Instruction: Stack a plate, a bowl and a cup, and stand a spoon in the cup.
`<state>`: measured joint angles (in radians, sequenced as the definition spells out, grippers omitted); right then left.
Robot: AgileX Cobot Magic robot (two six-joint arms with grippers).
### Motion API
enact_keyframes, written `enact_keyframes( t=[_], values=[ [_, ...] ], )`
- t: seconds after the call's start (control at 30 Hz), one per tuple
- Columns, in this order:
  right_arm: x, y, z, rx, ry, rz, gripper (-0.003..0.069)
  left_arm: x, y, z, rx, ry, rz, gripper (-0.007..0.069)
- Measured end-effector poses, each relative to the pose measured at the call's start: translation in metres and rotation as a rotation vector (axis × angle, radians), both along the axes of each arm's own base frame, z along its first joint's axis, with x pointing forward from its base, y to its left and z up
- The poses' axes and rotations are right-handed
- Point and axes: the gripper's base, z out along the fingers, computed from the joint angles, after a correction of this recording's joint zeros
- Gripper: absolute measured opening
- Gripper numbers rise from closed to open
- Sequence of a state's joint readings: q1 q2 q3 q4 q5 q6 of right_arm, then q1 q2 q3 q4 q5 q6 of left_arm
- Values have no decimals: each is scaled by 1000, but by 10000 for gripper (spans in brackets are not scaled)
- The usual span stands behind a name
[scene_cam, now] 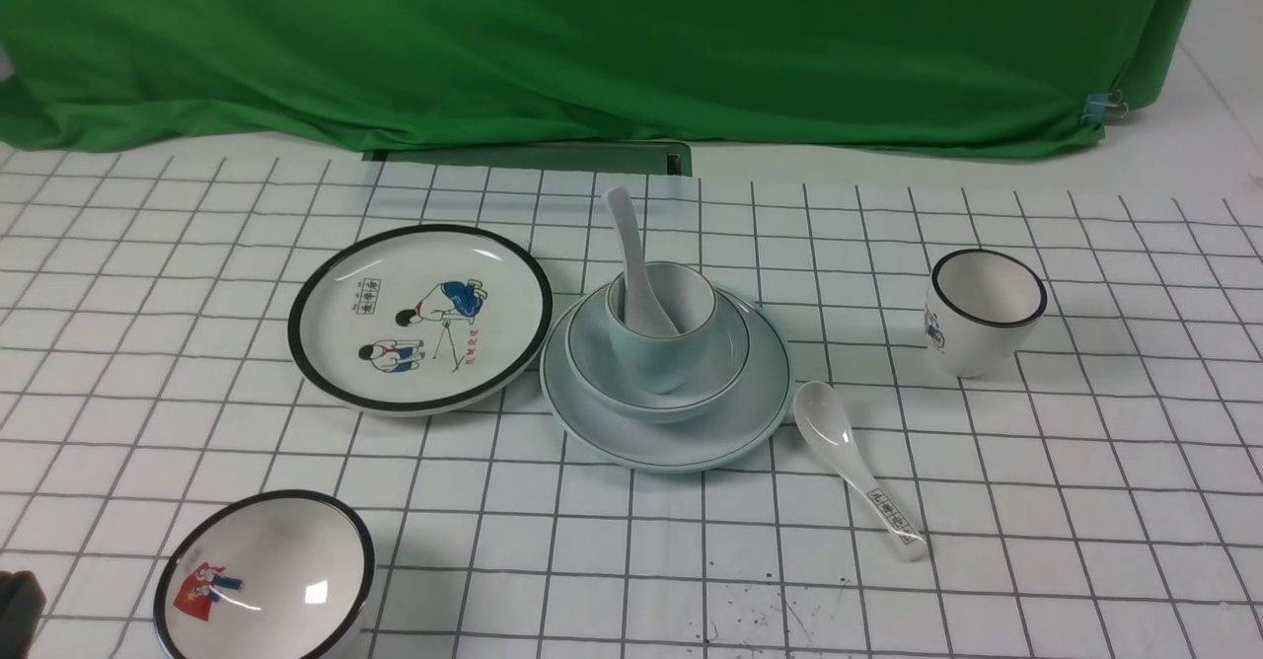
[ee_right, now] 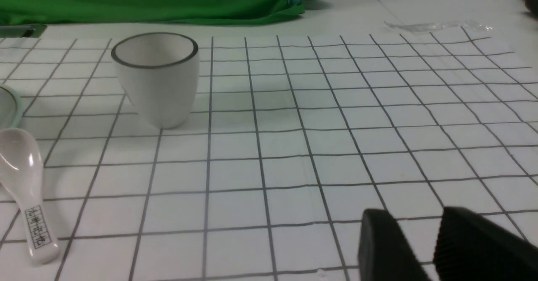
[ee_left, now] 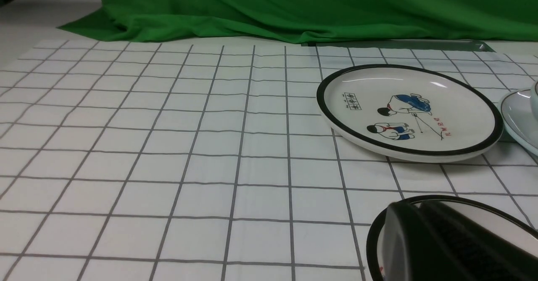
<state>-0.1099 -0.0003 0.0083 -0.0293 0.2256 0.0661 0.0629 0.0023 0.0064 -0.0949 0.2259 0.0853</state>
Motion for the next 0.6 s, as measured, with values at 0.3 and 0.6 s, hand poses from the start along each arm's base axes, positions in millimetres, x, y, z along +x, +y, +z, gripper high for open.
enact_keyframes(
  t=[0.3,0.6],
  values=[
    [0,0,0,0,0,-1,239,0,0,0,10,0,-1,-29],
    [0,0,0,0,0,-1,240,0,0,0,13,1,-2,-29]
  ],
)
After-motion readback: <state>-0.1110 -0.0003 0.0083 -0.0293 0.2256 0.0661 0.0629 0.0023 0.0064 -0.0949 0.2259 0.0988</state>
